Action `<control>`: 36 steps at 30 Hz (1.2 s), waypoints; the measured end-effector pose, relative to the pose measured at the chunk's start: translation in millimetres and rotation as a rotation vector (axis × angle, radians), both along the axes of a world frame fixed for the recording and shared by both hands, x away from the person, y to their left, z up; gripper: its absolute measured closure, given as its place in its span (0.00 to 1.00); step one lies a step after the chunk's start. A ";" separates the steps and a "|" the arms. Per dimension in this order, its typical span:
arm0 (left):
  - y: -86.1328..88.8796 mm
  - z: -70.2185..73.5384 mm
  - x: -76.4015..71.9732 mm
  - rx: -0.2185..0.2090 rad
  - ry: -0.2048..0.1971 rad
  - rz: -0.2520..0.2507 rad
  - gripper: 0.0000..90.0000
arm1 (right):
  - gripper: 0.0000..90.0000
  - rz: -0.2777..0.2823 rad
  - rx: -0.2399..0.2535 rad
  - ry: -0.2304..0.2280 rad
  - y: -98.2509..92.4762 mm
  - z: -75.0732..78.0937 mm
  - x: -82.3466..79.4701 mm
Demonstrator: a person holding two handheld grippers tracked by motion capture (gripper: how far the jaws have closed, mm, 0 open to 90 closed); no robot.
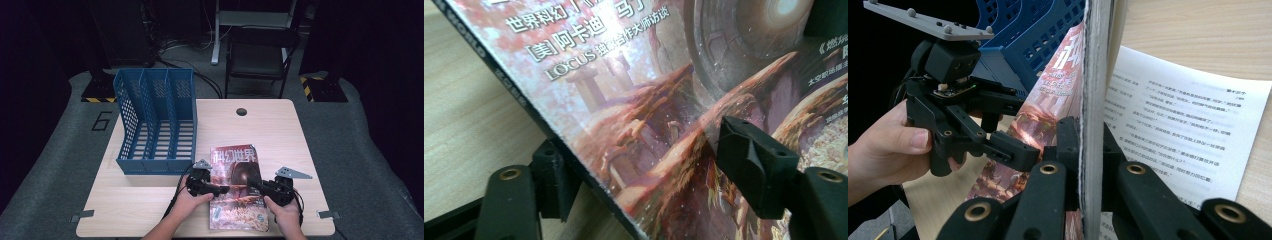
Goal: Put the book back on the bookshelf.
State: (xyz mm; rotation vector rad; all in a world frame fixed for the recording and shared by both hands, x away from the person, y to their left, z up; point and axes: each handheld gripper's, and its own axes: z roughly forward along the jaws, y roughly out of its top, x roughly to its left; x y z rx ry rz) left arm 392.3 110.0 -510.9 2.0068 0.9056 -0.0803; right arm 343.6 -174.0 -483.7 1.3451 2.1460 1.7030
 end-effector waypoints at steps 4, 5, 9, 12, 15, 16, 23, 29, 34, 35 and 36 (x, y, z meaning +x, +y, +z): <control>3.2 2.4 -0.4 -0.015 0.014 0.015 0.41 | 0.96 0.002 0.002 0.004 0.3 -0.1 0.1; 3.2 2.4 -0.4 -0.015 0.014 0.015 0.42 | 0.96 0.002 0.002 0.004 0.3 -0.1 0.1; 4.7 4.5 -0.9 -0.018 0.014 0.021 0.46 | 0.96 0.006 0.000 0.003 0.0 -0.4 1.0; 5.9 5.7 -1.1 -0.027 0.016 0.026 0.49 | 0.96 0.005 -0.004 0.002 -0.1 -0.5 1.2; 6.6 8.3 -0.9 -0.027 0.010 0.030 0.54 | 0.96 0.005 -0.007 0.001 -0.1 -0.7 1.7; 6.6 8.3 -0.9 -0.027 0.010 0.030 0.56 | 0.96 0.005 -0.007 0.001 -0.1 -0.7 1.7; 9.6 16.7 -2.5 -0.035 -0.004 0.019 0.68 | 0.96 0.004 -0.003 0.014 -1.2 -0.3 3.2; 11.9 20.5 -3.7 -0.041 -0.007 0.017 0.72 | 0.95 0.011 -0.011 0.027 -1.7 0.9 5.7; 13.8 24.4 -4.2 -0.035 -0.030 0.007 0.75 | 0.95 0.020 -0.005 0.051 -3.1 3.5 7.5; 14.4 25.9 -4.9 -0.041 -0.030 0.012 0.76 | 0.95 0.029 -0.007 0.039 -4.2 3.4 9.1; 15.2 27.1 -5.3 -0.041 -0.032 0.011 0.76 | 0.95 0.029 -0.007 0.039 -4.2 3.4 9.1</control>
